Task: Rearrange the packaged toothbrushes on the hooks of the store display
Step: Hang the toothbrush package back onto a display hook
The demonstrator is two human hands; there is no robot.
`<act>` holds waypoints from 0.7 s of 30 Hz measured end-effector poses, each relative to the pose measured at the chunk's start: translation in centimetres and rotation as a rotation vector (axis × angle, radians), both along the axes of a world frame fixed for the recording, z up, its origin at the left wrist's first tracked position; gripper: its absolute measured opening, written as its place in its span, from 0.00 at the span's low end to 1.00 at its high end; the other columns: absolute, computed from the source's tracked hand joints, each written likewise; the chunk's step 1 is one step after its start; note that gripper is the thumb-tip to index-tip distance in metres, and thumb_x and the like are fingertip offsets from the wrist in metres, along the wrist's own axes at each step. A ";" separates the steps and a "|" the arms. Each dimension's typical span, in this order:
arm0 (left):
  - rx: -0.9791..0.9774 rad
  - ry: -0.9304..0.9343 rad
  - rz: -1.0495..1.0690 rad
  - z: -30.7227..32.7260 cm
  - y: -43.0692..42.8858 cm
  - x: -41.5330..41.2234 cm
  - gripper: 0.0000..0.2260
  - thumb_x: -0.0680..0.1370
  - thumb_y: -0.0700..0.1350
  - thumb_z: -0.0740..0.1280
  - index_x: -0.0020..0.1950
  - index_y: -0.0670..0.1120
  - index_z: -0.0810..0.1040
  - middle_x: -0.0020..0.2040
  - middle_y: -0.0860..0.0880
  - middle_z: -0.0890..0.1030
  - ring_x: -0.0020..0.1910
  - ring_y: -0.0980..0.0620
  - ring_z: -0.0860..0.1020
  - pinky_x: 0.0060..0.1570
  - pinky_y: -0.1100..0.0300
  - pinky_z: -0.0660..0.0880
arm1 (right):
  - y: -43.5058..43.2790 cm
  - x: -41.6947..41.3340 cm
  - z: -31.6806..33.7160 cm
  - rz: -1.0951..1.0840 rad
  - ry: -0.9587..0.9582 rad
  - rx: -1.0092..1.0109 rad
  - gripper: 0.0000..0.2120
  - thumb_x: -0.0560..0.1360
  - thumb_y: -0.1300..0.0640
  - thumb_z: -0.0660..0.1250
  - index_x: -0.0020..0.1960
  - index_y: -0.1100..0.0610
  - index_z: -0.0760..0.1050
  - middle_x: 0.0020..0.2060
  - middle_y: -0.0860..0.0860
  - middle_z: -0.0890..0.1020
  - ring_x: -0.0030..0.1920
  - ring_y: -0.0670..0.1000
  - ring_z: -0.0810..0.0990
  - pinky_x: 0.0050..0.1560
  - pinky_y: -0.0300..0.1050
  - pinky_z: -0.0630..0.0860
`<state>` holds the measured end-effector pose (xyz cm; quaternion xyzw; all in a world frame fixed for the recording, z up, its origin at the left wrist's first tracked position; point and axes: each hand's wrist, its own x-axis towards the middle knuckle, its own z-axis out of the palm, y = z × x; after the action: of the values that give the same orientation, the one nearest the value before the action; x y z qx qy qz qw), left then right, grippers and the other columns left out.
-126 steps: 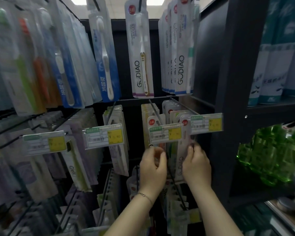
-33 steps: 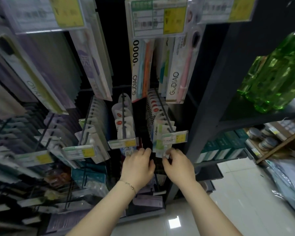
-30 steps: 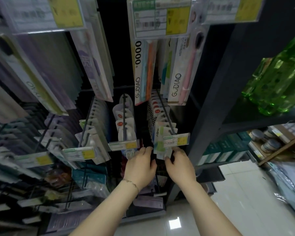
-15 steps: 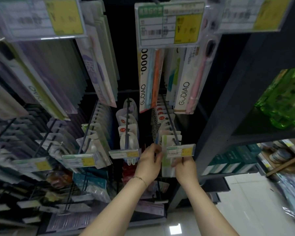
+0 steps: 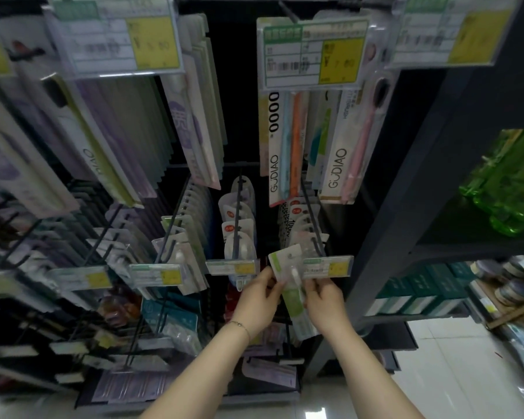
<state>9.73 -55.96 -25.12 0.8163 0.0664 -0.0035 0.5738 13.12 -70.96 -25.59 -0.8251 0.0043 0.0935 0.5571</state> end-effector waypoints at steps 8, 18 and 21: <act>0.142 -0.037 0.103 -1.3 2.8 -4.4 0.05 0.82 0.47 0.65 0.56 0.53 0.79 0.46 0.57 0.84 0.44 0.63 0.81 0.50 0.59 0.80 | 2.1 -2.4 0.0 0.219 0.001 -0.034 0.11 0.83 0.53 0.58 0.44 0.48 0.74 0.37 0.46 0.78 0.38 0.44 0.78 0.39 0.37 0.72; 0.186 -0.061 0.225 -0.9 6.9 -10.4 0.08 0.81 0.48 0.66 0.59 0.59 0.79 0.45 0.55 0.84 0.43 0.58 0.82 0.48 0.50 0.81 | 5.8 -5.6 0.3 0.480 -0.015 -0.065 0.10 0.83 0.56 0.59 0.48 0.44 0.75 0.43 0.47 0.82 0.45 0.45 0.81 0.43 0.36 0.73; 0.211 -0.104 0.240 -0.1 9.0 -12.1 0.07 0.80 0.49 0.68 0.58 0.57 0.81 0.45 0.58 0.85 0.44 0.60 0.83 0.48 0.50 0.82 | 7.3 -6.4 1.0 0.519 -0.066 -0.063 0.11 0.81 0.58 0.61 0.45 0.43 0.75 0.41 0.45 0.81 0.44 0.44 0.80 0.44 0.37 0.72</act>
<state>-2.39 -46.99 -25.25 0.8573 0.1336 0.1144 0.4839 6.74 -63.65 -24.64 -0.8181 -0.2226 0.2062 0.4885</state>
